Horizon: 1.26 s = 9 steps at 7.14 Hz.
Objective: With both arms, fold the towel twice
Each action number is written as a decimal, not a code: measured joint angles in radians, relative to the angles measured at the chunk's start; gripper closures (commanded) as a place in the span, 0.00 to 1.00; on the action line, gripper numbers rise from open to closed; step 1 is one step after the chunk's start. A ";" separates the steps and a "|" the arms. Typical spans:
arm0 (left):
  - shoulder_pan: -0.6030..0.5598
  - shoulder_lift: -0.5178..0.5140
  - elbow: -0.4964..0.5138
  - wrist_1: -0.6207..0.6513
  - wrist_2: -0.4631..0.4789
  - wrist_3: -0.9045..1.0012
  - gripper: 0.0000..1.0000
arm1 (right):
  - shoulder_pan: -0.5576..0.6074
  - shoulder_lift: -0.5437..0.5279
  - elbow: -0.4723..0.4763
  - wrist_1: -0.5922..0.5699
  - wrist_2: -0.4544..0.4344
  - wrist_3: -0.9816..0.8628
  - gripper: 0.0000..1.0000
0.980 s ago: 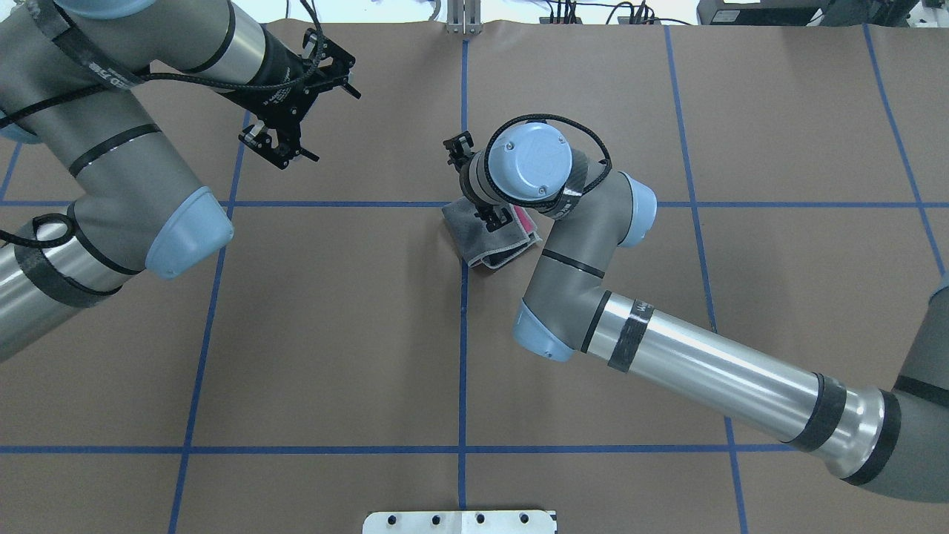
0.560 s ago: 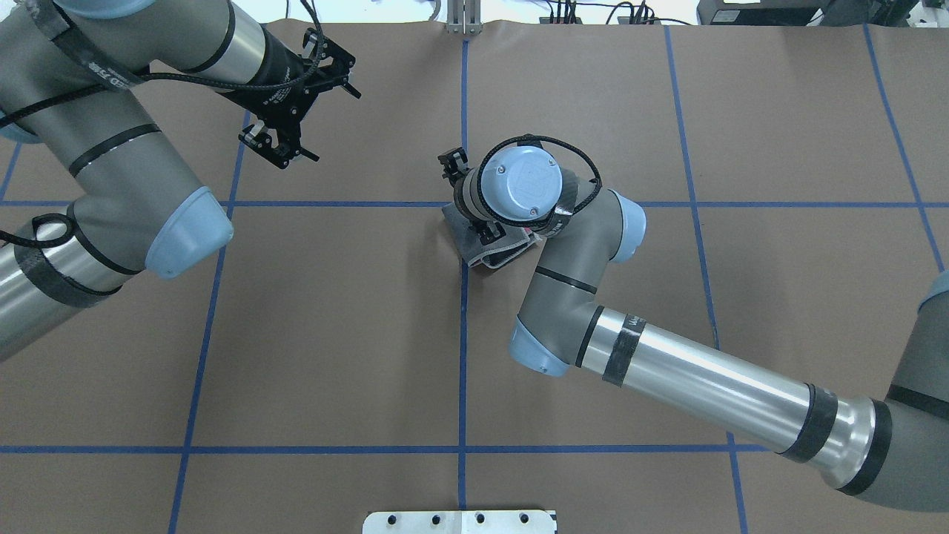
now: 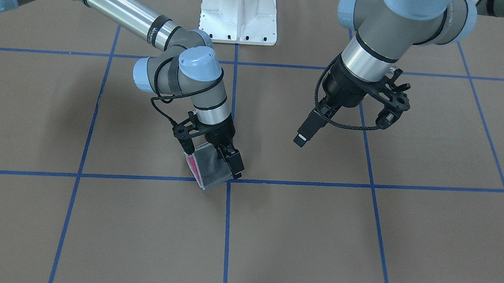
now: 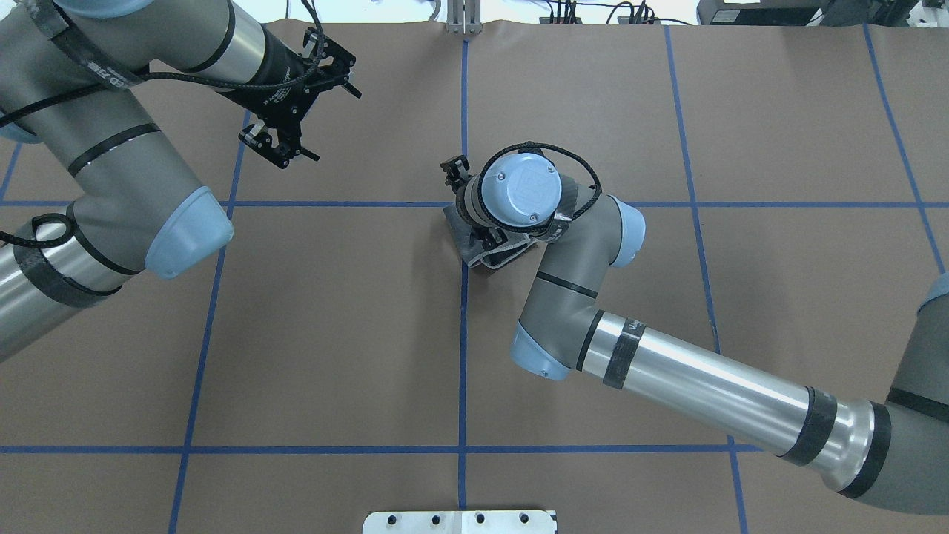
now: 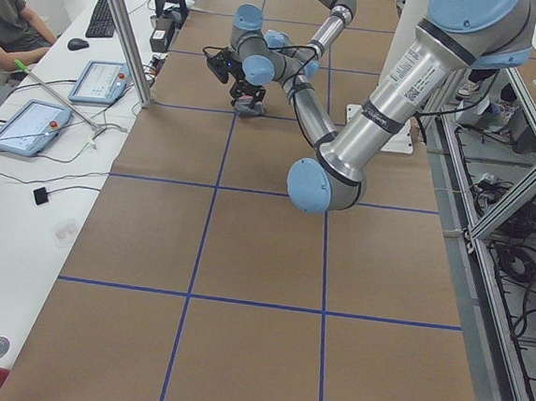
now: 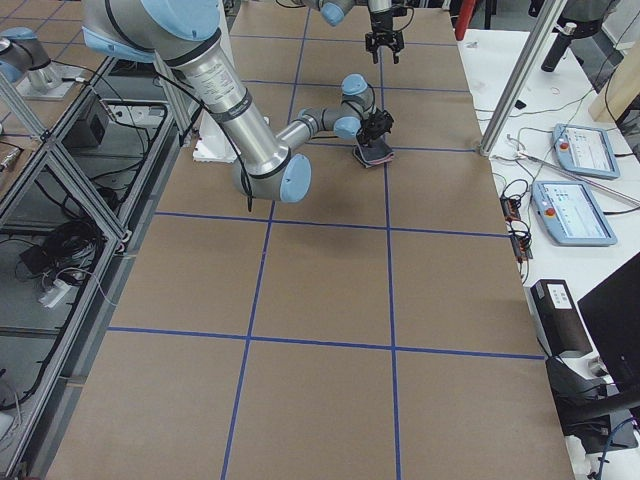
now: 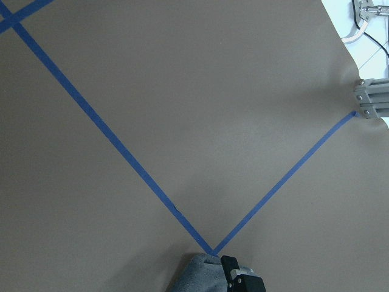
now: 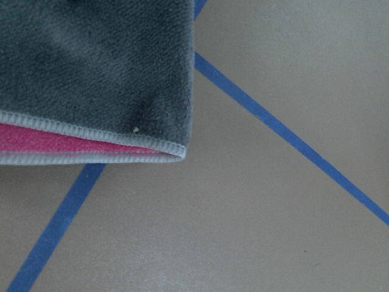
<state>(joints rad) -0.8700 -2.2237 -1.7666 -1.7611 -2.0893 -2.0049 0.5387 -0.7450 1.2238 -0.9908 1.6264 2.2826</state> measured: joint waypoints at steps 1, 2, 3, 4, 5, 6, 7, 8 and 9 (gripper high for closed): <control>-0.001 0.000 0.000 0.000 0.000 0.000 0.00 | 0.006 -0.003 0.006 0.000 0.008 -0.003 0.00; -0.001 0.000 0.000 0.000 0.000 0.000 0.00 | 0.026 -0.009 0.026 -0.004 0.040 -0.005 0.00; -0.002 0.001 -0.001 0.000 0.000 0.000 0.00 | 0.060 -0.034 0.071 -0.010 0.101 -0.008 0.00; -0.005 0.004 -0.001 0.000 0.000 0.001 0.00 | 0.098 -0.075 0.127 -0.021 0.162 -0.022 0.00; -0.013 0.010 -0.008 0.000 -0.001 0.024 0.00 | 0.143 -0.129 0.195 -0.049 0.223 -0.068 0.00; -0.021 0.038 -0.035 0.009 -0.002 0.093 0.00 | 0.191 -0.188 0.263 -0.080 0.279 -0.145 0.00; -0.025 0.104 -0.087 0.028 -0.003 0.203 0.00 | 0.244 -0.249 0.314 -0.097 0.336 -0.232 0.00; -0.029 0.191 -0.146 0.043 -0.004 0.343 0.00 | 0.290 -0.306 0.349 -0.103 0.380 -0.319 0.00; -0.042 0.298 -0.206 0.051 -0.004 0.514 0.00 | 0.333 -0.367 0.381 -0.105 0.416 -0.419 0.00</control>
<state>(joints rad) -0.9123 -1.9257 -1.9721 -1.7104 -2.0936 -1.4913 0.8717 -1.1124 1.6048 -1.0959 2.0422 1.8639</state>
